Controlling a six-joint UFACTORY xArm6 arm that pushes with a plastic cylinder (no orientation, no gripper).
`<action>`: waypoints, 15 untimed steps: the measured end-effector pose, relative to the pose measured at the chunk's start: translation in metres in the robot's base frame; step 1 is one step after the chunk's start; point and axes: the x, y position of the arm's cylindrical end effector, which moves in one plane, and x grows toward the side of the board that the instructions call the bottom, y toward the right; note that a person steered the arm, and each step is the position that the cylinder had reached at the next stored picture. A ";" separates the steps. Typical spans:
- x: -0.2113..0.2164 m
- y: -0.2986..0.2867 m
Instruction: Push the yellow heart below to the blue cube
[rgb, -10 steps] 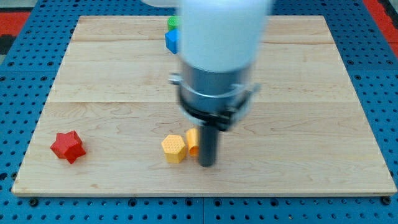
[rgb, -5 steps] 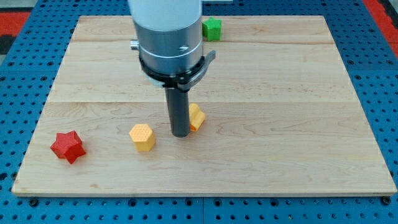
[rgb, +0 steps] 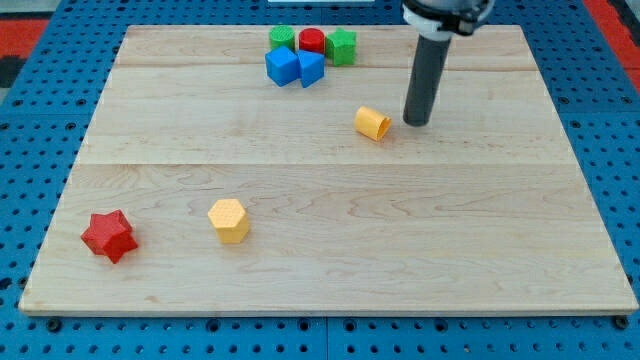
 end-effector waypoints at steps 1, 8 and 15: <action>0.006 -0.086; 0.060 -0.181; 0.009 -0.123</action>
